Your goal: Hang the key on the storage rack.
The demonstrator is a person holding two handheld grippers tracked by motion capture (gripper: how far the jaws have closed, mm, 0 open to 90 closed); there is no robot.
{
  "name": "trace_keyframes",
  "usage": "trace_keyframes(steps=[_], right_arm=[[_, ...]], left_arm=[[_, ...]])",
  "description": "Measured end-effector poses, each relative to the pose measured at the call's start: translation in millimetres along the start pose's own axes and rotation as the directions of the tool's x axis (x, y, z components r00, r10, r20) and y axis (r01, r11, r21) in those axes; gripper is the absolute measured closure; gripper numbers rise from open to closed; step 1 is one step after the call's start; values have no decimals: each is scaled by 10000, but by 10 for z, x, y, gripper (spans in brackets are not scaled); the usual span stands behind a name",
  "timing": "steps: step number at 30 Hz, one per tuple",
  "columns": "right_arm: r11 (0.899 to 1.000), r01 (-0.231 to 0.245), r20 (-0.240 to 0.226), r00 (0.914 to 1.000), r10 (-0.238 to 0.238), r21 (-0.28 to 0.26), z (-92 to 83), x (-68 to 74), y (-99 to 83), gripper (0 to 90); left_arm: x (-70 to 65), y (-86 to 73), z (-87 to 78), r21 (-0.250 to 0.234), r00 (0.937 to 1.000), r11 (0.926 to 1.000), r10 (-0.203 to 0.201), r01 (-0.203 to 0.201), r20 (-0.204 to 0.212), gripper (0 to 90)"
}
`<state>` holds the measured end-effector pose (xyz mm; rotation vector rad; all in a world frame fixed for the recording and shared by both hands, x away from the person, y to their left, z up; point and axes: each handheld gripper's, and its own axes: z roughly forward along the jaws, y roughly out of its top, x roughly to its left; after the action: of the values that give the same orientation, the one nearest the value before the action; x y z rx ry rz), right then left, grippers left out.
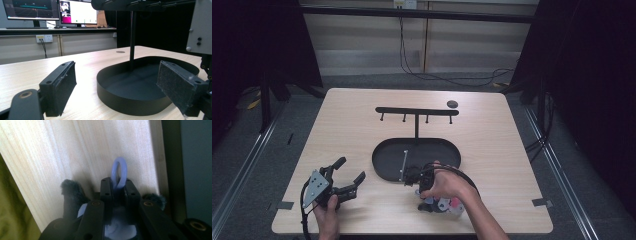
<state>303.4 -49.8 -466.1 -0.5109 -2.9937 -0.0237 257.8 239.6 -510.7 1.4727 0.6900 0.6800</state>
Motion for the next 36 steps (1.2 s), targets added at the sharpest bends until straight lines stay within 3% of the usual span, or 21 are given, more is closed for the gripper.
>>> trace_keyframes(steps=[5,10,20,22,23,32,36], right_arm=[[9994,-172,-279,9994,180,300,-4,-53,86,787],[9998,-112,-521,9986,119,132,-4,-84,114,750],[9999,-125,-363,9993,123,-39,-1,-100,136,810],[10000,-76,-244,9997,76,7,0,-101,142,857],[9998,190,-90,9998,-190,-11,-1,-98,140,865],[9982,545,-363,9978,-554,-264,-75,-103,89,869],[9959,768,-125,9969,-774,-474,-175,-75,69,870]], left_arm=[[0,0,0,1,10000,10000,8,-8,-1,153],[1,0,1,-10,10000,10000,4,-4,11,153],[0,0,0,-2,10000,10000,5,-5,7,153],[0,0,0,-12,10000,10000,8,-8,11,153],[1,0,0,-23,10000,10000,17,-17,6,153],[1,0,1,-16,10000,10000,1,-1,32,153],[1,0,1,-13,10000,10000,-7,7,33,153]])
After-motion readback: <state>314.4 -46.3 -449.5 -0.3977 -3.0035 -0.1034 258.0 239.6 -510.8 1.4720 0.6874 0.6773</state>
